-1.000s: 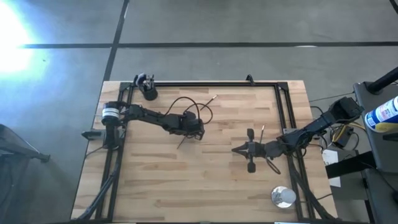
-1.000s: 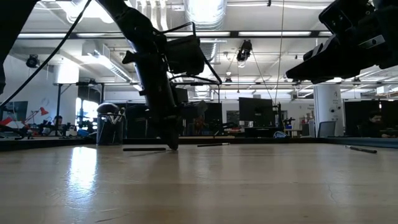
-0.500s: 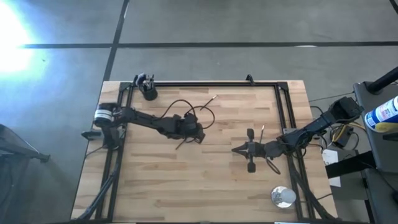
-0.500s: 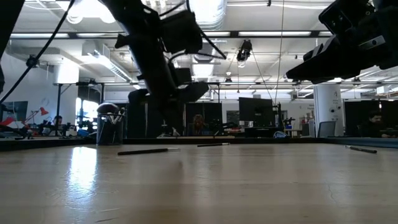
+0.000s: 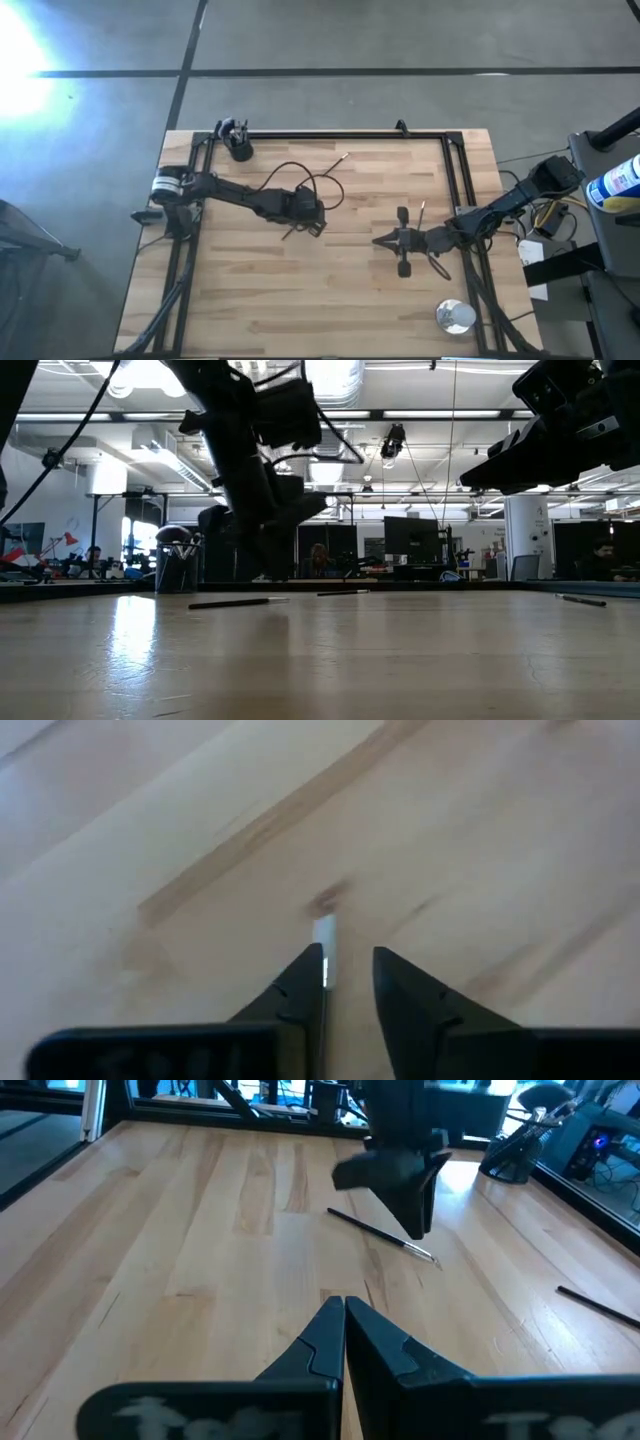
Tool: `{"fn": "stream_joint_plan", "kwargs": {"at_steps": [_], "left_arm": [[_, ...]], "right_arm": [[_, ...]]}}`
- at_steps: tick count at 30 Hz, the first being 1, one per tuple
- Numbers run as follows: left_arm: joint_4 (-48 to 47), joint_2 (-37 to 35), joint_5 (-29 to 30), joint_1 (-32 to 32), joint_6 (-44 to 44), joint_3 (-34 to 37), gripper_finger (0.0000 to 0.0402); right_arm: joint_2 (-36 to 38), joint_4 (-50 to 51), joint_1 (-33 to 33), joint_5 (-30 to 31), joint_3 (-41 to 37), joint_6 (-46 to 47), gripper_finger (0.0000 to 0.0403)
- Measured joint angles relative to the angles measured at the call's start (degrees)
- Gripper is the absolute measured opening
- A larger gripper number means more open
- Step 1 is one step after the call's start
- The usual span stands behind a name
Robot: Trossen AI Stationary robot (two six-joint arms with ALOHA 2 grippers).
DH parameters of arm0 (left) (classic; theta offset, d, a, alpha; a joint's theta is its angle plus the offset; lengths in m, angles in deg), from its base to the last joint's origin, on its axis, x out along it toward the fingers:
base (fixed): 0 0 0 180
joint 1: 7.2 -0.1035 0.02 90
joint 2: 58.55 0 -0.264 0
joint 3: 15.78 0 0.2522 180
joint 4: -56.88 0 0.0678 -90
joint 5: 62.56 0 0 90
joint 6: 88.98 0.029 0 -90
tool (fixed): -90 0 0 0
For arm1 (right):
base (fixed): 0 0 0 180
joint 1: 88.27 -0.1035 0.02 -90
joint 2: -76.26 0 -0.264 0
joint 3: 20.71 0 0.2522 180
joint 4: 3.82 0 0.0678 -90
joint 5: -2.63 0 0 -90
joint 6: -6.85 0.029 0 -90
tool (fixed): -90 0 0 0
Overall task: Put items in baskets/containers
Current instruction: Put the liner brush into the holder
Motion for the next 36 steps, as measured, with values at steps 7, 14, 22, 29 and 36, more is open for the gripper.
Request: {"fn": "stream_joint_plan", "kwargs": {"at_steps": [7, 14, 22, 29, 36], "left_arm": [[-1.0, 1.9, 0.3, -0.8, 0.4, 0.1, 0.0116], [0.8, 4.3, 1.2, -1.8, 1.8, 0.1, 0.0091], [3.3, 6.0, 1.9, -2.4, 3.1, 0.0, 0.0008], [3.7, 5.6, 2.8, -2.4, 3.7, 0.0, 0.0003], [5.2, 4.4, 3.3, -2.1, 4.5, -0.4, 0.0001]], "right_arm": [[0.0, 0.0, 0.0, 0.0, 0.0, 0.1, 0.0008], [0.0, -0.1, 0.0, 0.0, 0.0, 0.2, 0.0008], [0.0, -0.1, 0.0, 0.0, 0.0, 0.2, 0.0008], [0.0, -0.1, 0.0, 0.0, 0.0, 0.2, 0.0008], [0.0, 0.1, 0.0, 0.0, 0.0, 0.2, 0.0008]]}}
